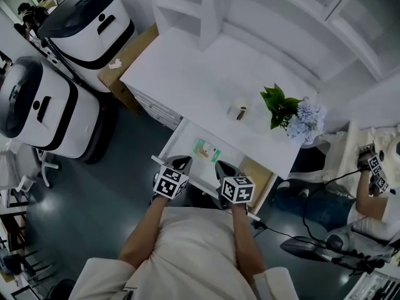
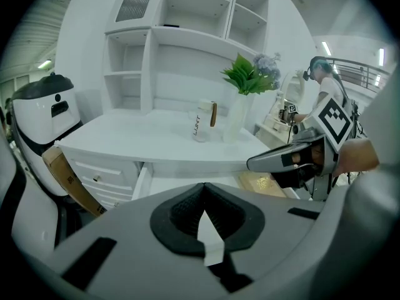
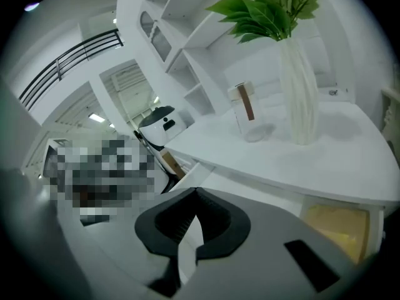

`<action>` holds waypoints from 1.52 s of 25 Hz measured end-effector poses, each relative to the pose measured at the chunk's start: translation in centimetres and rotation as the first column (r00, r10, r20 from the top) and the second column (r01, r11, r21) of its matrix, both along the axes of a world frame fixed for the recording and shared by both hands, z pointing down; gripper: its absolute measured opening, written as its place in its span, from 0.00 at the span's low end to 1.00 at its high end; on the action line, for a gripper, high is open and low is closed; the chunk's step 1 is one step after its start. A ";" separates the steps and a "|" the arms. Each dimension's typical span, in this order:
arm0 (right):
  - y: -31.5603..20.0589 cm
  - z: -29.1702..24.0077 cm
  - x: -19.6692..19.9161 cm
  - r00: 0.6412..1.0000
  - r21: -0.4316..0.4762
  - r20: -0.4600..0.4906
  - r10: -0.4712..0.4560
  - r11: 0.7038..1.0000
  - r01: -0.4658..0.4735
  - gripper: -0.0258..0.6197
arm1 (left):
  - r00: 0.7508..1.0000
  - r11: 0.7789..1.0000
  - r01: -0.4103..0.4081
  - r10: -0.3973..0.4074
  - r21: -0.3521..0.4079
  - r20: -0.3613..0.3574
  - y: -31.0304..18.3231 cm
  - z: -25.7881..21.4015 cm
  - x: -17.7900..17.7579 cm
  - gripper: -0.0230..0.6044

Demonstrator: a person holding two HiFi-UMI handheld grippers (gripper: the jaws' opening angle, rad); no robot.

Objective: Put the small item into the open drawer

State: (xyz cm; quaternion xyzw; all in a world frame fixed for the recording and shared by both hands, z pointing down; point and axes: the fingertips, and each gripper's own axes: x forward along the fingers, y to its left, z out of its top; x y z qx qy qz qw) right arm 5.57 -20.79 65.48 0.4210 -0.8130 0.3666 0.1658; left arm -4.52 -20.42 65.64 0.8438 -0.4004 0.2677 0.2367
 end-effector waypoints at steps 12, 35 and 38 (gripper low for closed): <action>1.4 1.1 1.0 0.985 0.008 -0.164 -0.060 0.998 0.062 0.08 | 1.000 1.000 -0.013 0.013 -0.010 -0.005 -0.5 0.5 0.6 0.06; 1.2 1.9 0.2 0.985 -0.028 -0.153 -0.083 0.996 0.079 0.08 | 1.000 1.000 0.007 -0.007 -0.027 0.001 -0.9 1.0 -0.3 0.06; 1.5 1.9 0.0 0.984 -0.029 -0.154 -0.089 0.996 0.085 0.08 | 1.000 1.000 0.003 -0.003 -0.029 0.003 -0.5 1.0 -0.4 0.06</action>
